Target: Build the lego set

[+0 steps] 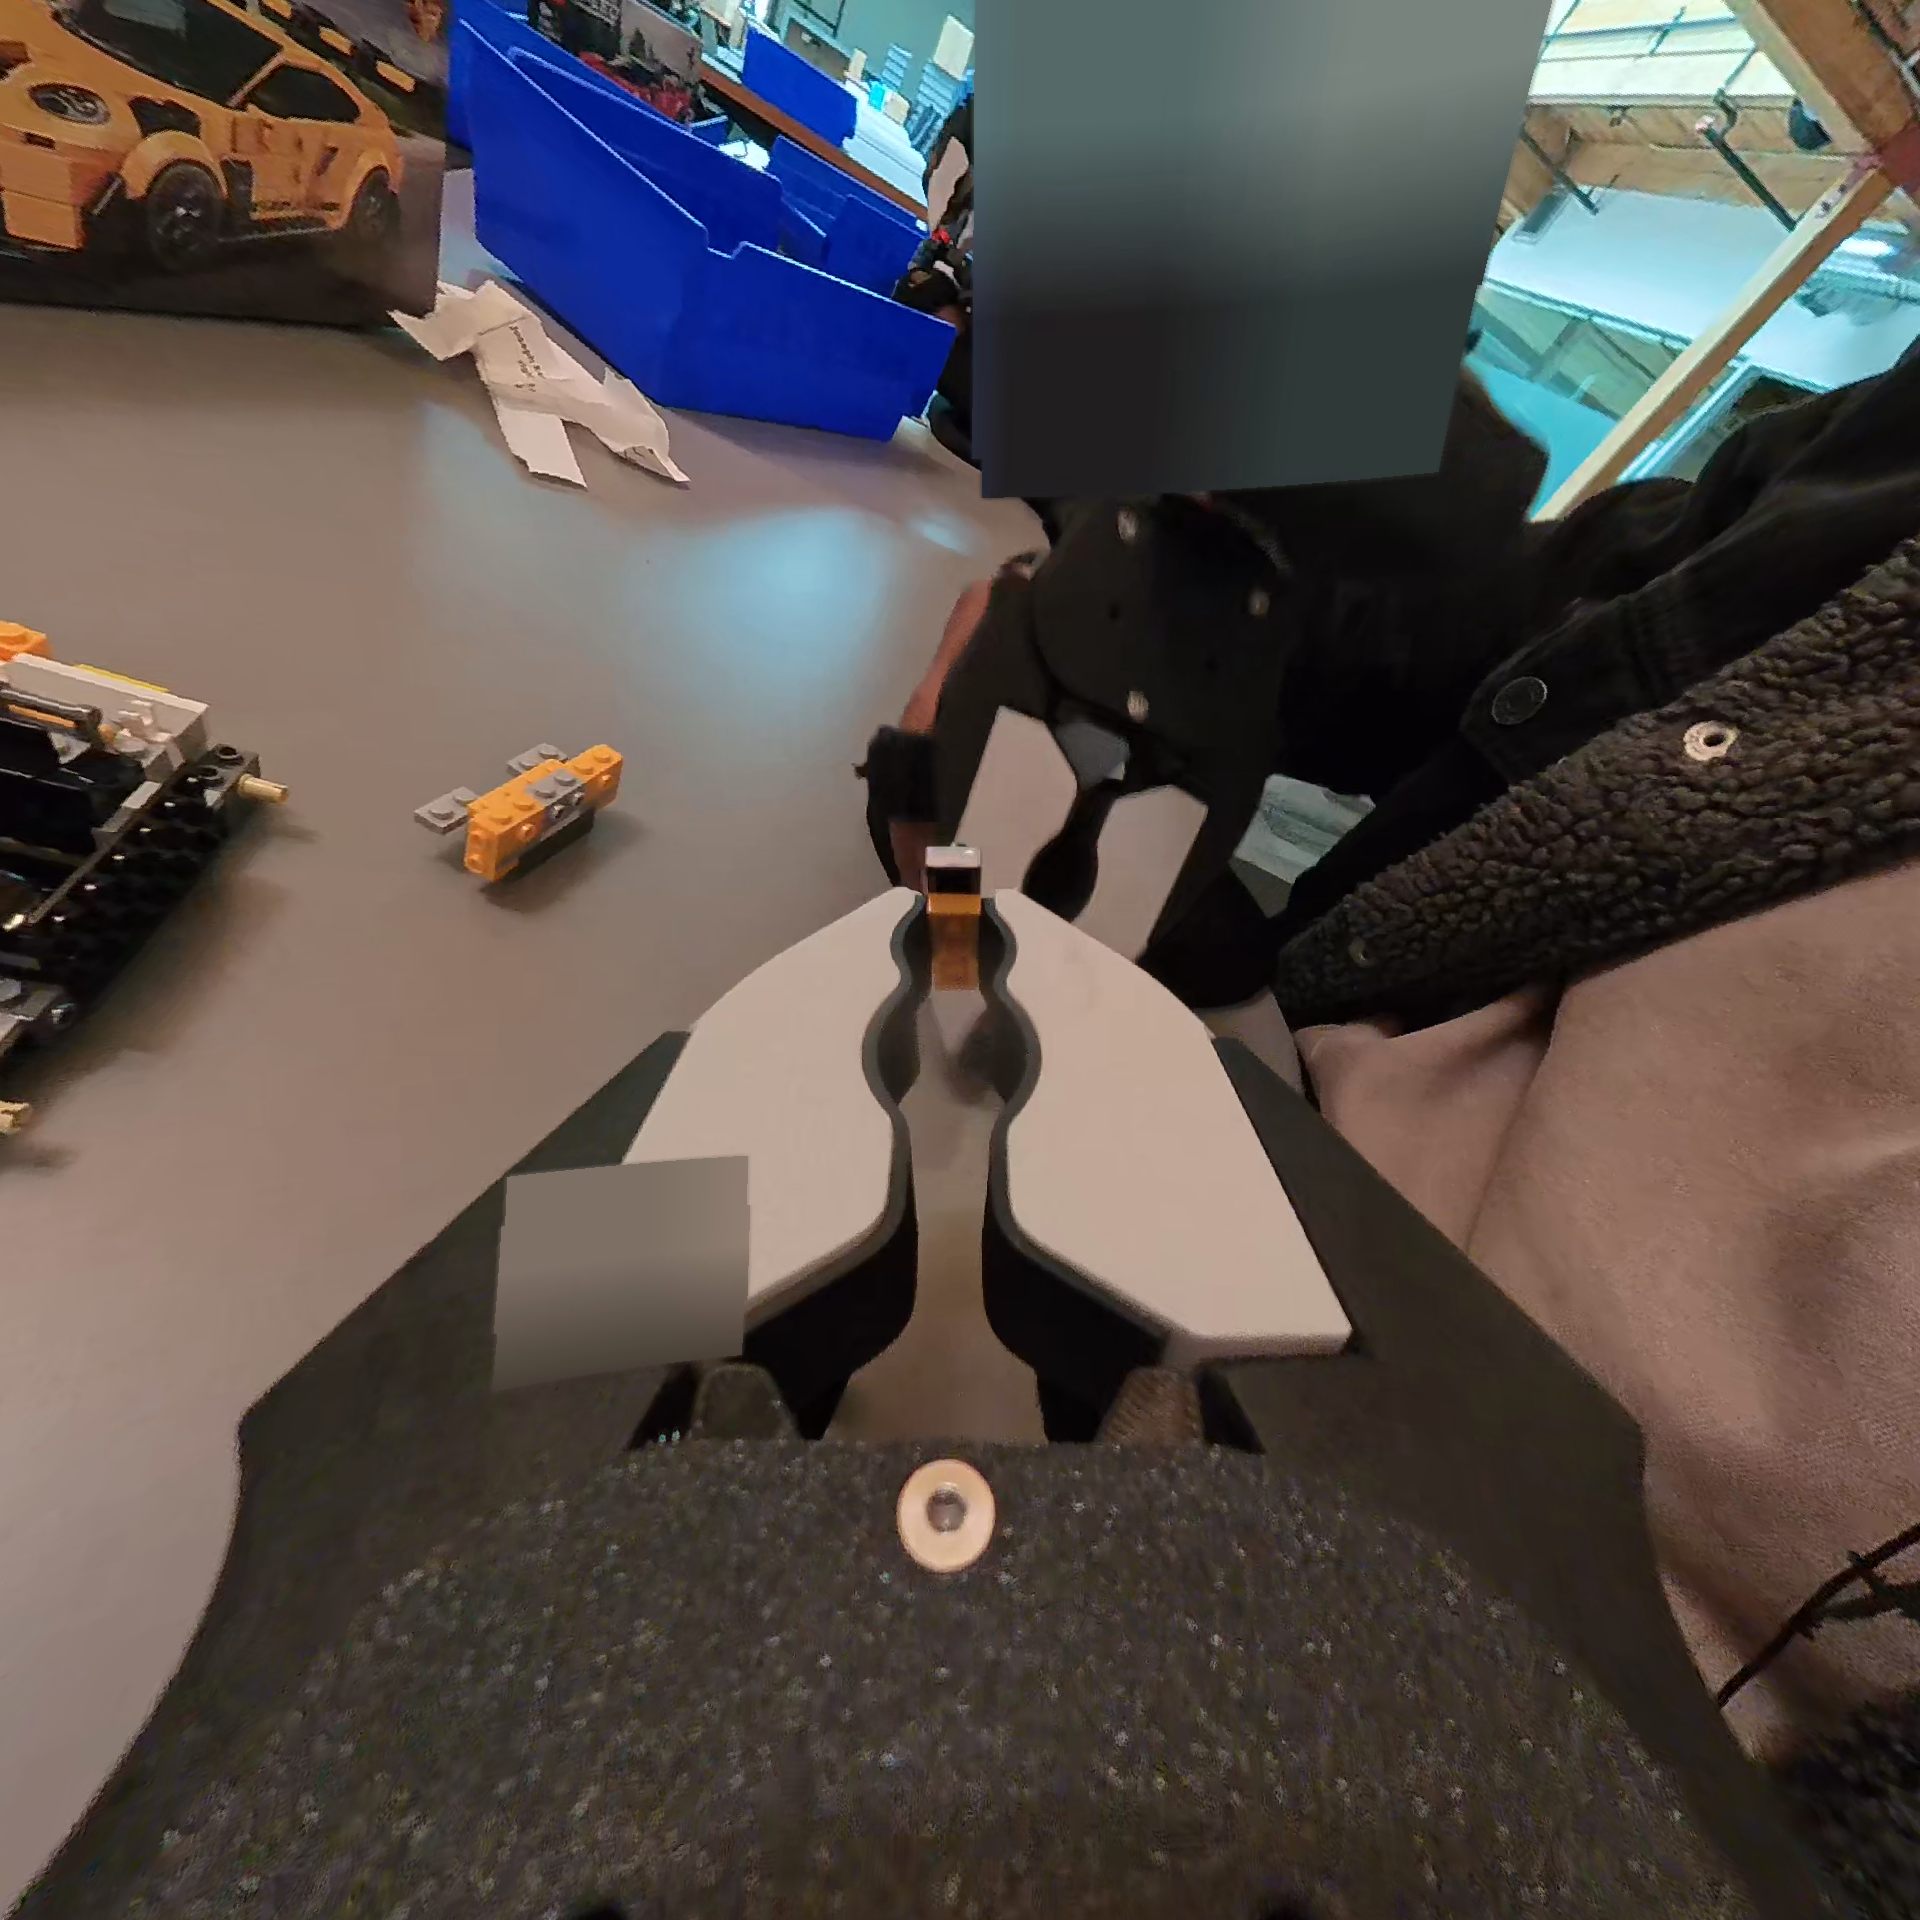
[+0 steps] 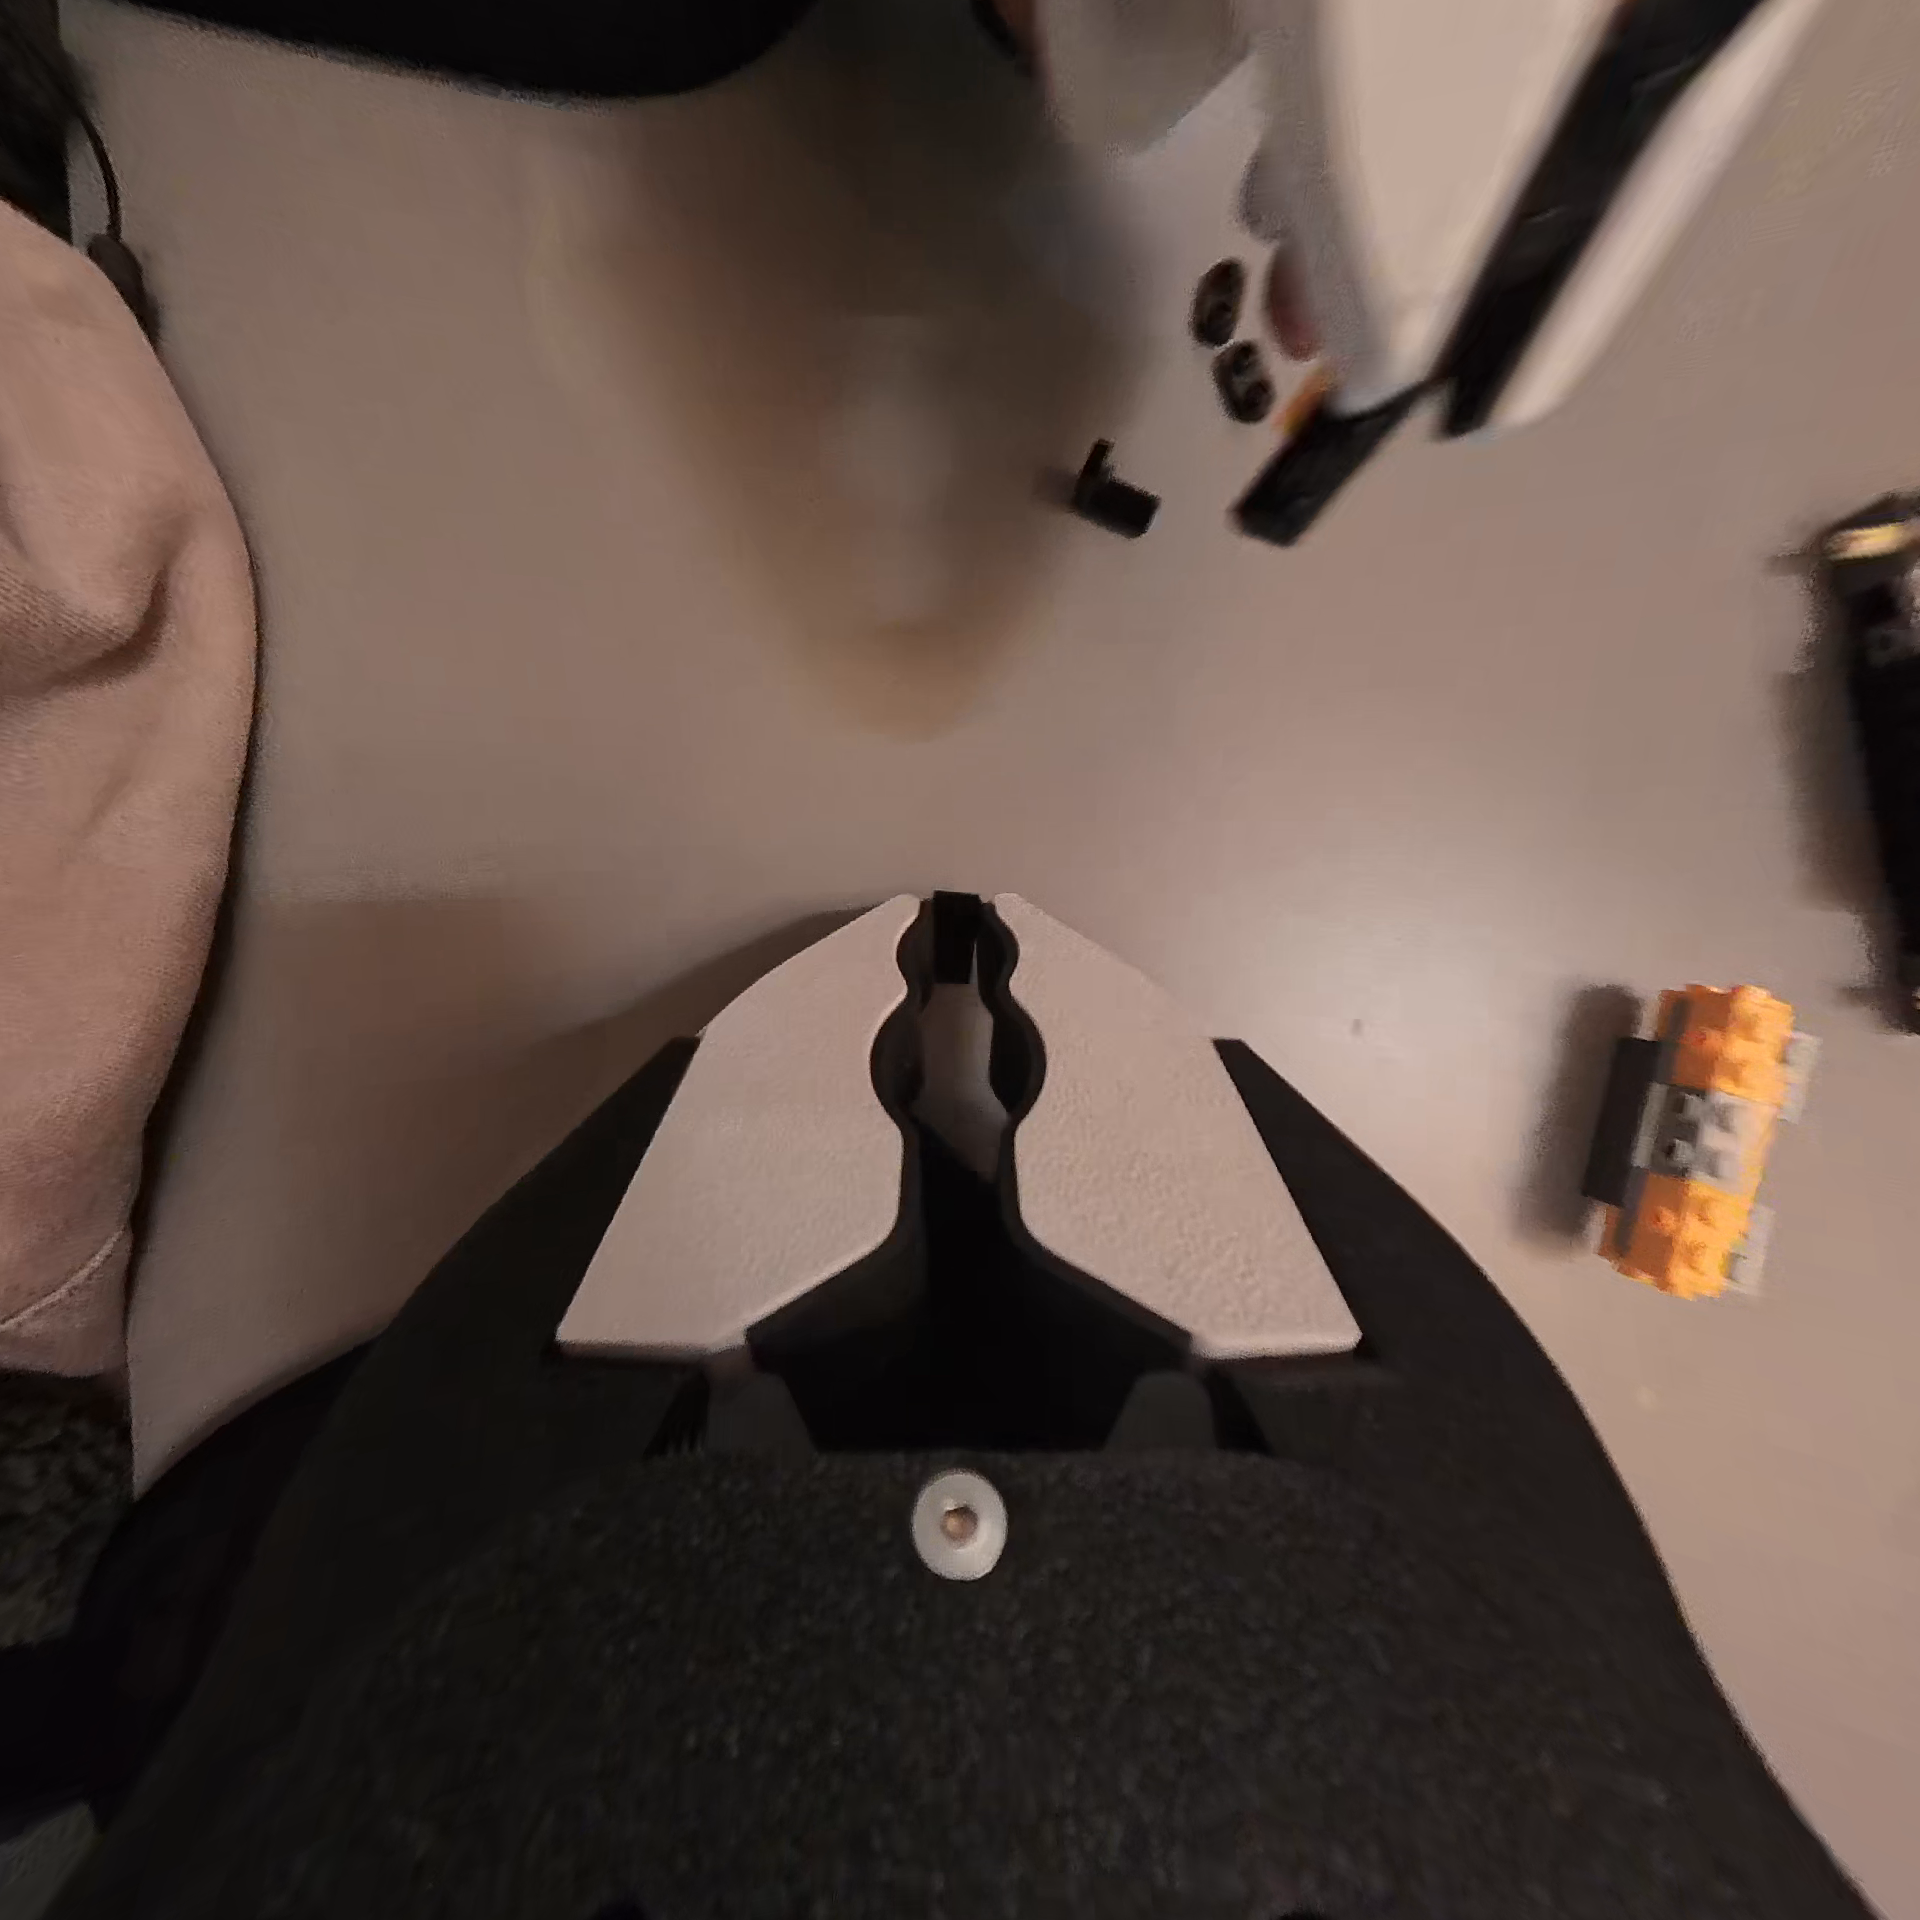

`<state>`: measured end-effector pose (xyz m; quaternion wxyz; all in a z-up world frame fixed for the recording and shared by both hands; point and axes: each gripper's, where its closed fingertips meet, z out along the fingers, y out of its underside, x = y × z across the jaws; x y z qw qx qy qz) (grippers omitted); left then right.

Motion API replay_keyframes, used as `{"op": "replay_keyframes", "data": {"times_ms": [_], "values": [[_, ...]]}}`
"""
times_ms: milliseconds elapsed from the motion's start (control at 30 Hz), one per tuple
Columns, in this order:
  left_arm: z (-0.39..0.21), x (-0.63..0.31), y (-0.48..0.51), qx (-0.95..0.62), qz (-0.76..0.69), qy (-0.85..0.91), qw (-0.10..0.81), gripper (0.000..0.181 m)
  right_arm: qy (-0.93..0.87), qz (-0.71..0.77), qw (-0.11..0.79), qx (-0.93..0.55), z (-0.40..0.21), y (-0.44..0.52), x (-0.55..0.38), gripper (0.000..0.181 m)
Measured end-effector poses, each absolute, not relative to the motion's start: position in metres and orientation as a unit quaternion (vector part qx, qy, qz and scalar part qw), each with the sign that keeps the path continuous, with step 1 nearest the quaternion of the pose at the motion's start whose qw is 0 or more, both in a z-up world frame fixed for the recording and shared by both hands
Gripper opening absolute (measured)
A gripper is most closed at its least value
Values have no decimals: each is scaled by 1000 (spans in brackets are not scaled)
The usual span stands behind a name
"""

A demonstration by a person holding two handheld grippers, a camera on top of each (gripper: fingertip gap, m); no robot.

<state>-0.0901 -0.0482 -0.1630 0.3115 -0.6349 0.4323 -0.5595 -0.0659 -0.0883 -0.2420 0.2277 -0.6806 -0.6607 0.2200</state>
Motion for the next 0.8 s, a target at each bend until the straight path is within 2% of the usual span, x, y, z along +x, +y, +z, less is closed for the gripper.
{"op": "replay_keyframes", "data": {"times_ms": [200, 433, 800], "values": [[-158, -84, -61, -624, -570, 446, 295, 8, -625, 301, 261, -671, -179, -78, -73, 7], [-160, -81, -69, -623, -570, 458, 279, 8, -598, 369, 213, -679, -185, -80, -83, 7], [-162, -80, -72, -625, -585, 450, 254, 8, -587, 403, 194, -675, -184, -82, -91, 7]]}}
